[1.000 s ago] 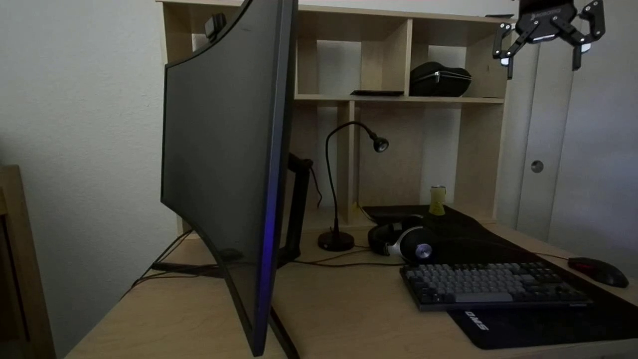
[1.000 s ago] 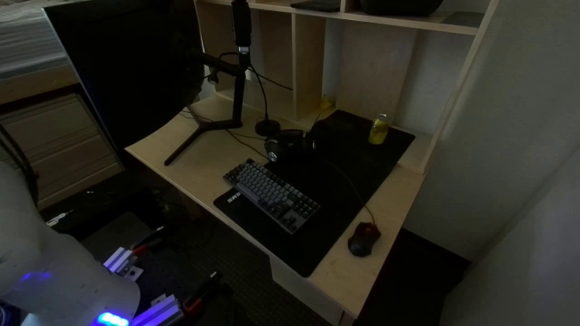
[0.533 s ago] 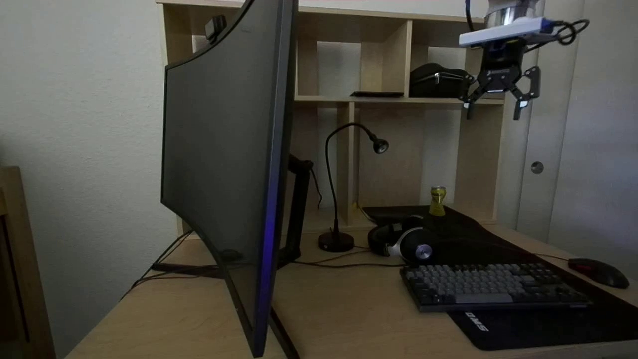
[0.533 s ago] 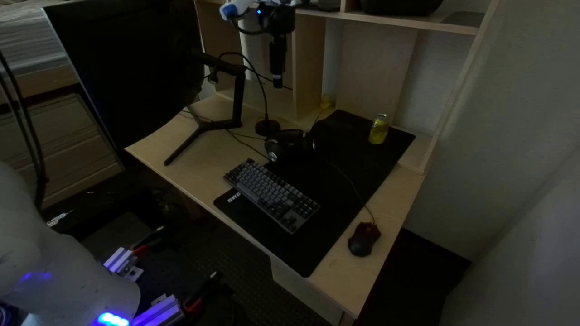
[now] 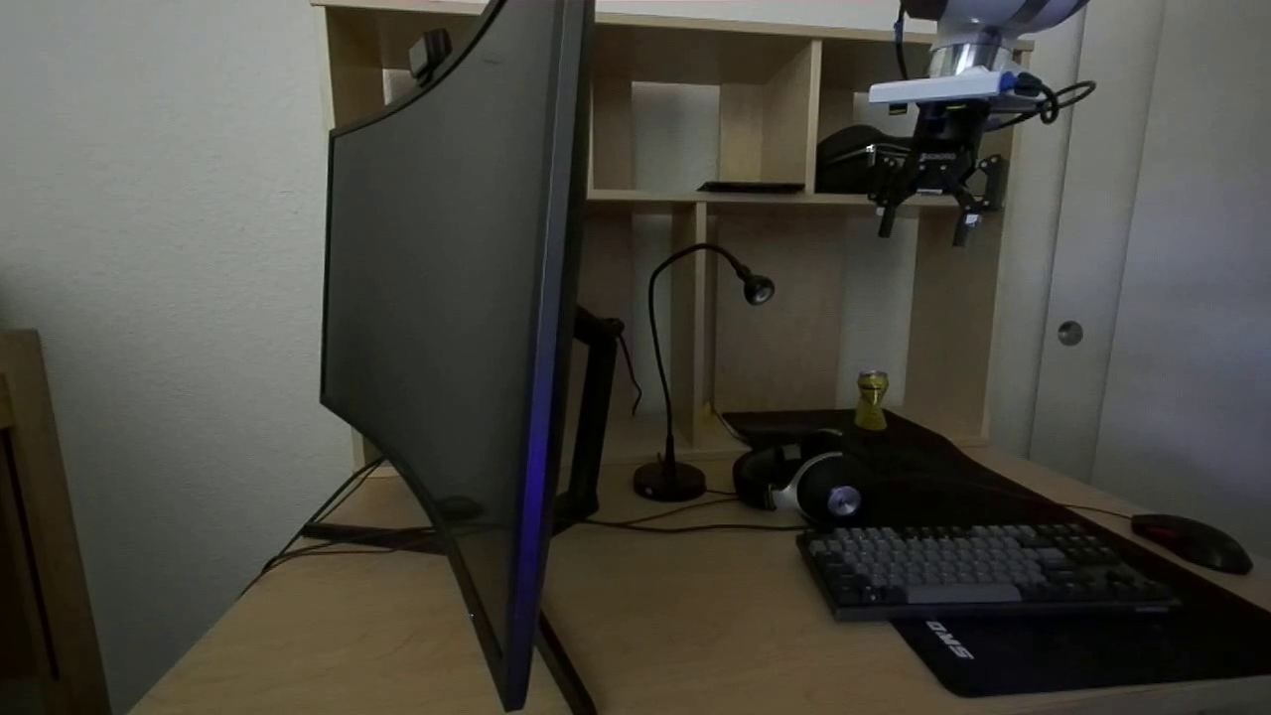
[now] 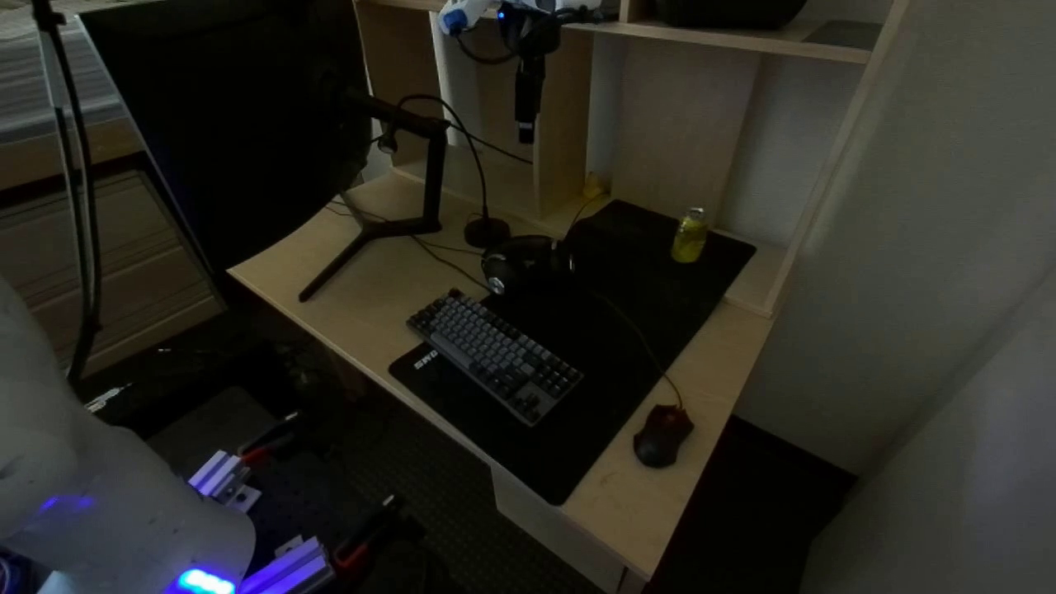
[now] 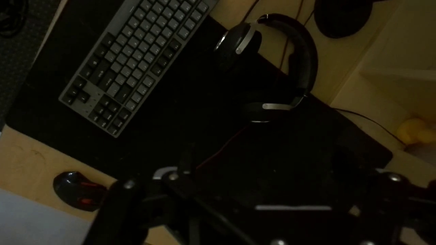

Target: Move the black headphones to the right side of the desk

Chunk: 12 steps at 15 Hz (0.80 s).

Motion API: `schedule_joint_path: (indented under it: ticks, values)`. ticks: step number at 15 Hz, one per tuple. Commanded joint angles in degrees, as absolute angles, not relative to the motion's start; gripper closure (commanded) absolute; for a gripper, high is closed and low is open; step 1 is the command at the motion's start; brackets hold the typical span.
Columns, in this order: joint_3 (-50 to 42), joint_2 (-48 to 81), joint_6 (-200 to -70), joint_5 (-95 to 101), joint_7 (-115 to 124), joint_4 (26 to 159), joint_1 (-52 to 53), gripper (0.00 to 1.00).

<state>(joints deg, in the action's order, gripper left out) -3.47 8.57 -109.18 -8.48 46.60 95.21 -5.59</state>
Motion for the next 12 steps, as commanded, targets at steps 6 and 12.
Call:
schedule_joint_path:
  ticks: [6,12]
  values:
    - [-1.30,23.18,-114.34,-10.75,46.85,89.98,0.59,0.00]
    - [-1.99,22.62,-114.91,-10.23,47.16,91.94,1.68,0.00]
